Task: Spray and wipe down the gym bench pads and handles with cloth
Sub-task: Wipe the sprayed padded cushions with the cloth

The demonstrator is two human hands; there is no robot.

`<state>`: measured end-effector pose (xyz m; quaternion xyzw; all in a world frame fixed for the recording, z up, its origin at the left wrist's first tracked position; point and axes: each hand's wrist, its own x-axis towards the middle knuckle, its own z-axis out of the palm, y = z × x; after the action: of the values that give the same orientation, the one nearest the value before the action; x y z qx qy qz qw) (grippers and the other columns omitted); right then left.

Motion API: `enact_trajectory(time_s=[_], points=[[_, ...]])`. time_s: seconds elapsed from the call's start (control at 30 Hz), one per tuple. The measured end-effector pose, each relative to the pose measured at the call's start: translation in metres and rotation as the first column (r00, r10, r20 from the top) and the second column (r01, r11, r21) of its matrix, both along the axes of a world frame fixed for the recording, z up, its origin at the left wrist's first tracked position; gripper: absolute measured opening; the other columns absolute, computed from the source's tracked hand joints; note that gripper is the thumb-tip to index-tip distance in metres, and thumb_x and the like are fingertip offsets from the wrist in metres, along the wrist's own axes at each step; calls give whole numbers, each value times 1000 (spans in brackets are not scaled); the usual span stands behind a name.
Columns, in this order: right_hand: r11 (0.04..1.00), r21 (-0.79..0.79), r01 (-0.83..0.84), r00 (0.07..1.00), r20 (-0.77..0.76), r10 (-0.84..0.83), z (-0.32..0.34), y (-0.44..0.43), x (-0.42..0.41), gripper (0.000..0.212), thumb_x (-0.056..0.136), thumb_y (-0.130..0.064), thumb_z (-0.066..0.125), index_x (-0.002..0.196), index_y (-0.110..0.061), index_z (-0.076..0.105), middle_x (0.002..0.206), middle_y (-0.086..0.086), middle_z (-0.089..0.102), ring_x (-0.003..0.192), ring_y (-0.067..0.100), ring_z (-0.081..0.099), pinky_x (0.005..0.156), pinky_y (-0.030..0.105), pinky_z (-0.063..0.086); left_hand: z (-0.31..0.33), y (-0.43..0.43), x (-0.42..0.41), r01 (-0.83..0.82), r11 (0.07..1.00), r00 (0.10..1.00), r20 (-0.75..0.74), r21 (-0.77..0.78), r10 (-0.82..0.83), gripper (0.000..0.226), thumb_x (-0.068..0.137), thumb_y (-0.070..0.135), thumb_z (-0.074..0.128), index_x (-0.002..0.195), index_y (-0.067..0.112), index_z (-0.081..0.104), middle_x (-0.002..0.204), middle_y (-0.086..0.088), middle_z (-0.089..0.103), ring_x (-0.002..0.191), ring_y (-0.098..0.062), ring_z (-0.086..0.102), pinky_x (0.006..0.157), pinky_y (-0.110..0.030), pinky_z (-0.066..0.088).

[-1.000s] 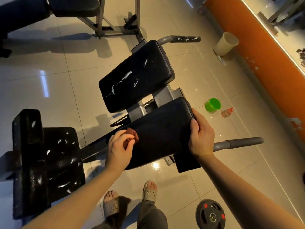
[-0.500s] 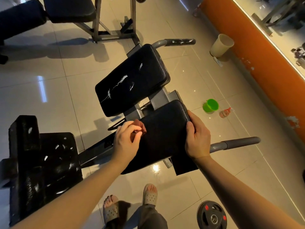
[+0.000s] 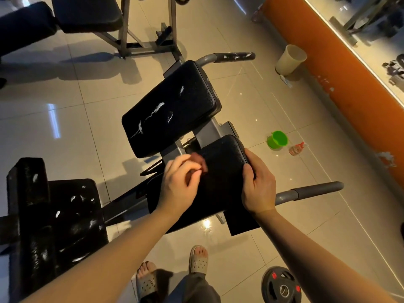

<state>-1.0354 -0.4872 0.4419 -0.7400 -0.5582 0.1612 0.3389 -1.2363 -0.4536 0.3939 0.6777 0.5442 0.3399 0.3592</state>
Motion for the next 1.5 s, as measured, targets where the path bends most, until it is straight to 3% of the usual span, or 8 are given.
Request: enact_trajectory(time_s=[0.17,0.27,0.43,0.67,1.0,1.23,1.37,1.5], points=[[1000,-15,19,1000,-22,-20,0,0,-1,45,104,-32,33,143,-26,54,133,-6,64,117,5,52,104,28,40,-12,-10,-27,-85,991,996,-35,-103,82,12,95,15,66,92,27,64,116,18,53,114,-10,46,96,-39,49],[1000,2,10,1000,-6,-10,3,1,-1,45,102,-29,36,142,-26,56,134,-7,64,116,2,51,100,27,40,33,15,31,-24,1000,998,52,3,24,8,95,17,65,97,24,69,120,17,56,115,-9,44,94,-22,42],[1000,11,6,1000,-8,-6,3,1,1,45,102,-28,38,143,-26,56,136,-9,63,122,6,55,102,27,42,43,31,56,141,974,988,38,179,-150,12,97,20,64,107,18,71,131,4,59,118,-16,48,95,-29,45],[1000,7,26,1000,-8,-26,1,-1,-2,44,104,-30,35,143,-26,55,133,-9,63,116,-6,46,101,19,35,-47,-22,-70,-6,998,986,-168,-59,-4,9,96,14,64,99,22,63,124,8,55,116,-15,48,93,-49,54],[1000,4,20,1000,-7,-20,4,1,-2,46,101,-28,37,143,-24,57,136,-6,64,119,3,52,103,27,41,40,32,46,149,977,988,12,156,-153,11,98,18,61,106,21,67,130,7,57,117,-13,46,93,-19,37],[999,-7,43,999,-1,-43,4,0,-4,47,103,-30,35,144,-24,55,135,-5,64,117,1,48,104,28,38,-52,-30,-77,-109,980,988,-130,-169,87,18,94,14,65,92,30,59,117,13,54,114,-21,55,95,-50,53],[999,1,45,999,1,-45,6,-1,-5,46,103,-29,35,144,-22,55,135,-3,64,116,1,48,104,27,38,-8,-38,-24,-95,984,995,-41,-148,90,15,94,10,64,90,24,64,113,13,55,113,-16,49,91,-28,47],[1000,6,30,999,16,-30,6,0,-6,47,102,-29,36,144,-19,56,134,0,65,113,-4,47,97,13,33,37,-26,32,118,993,988,96,4,-117,9,95,13,65,100,19,68,121,12,56,115,-9,46,93,-21,45]])
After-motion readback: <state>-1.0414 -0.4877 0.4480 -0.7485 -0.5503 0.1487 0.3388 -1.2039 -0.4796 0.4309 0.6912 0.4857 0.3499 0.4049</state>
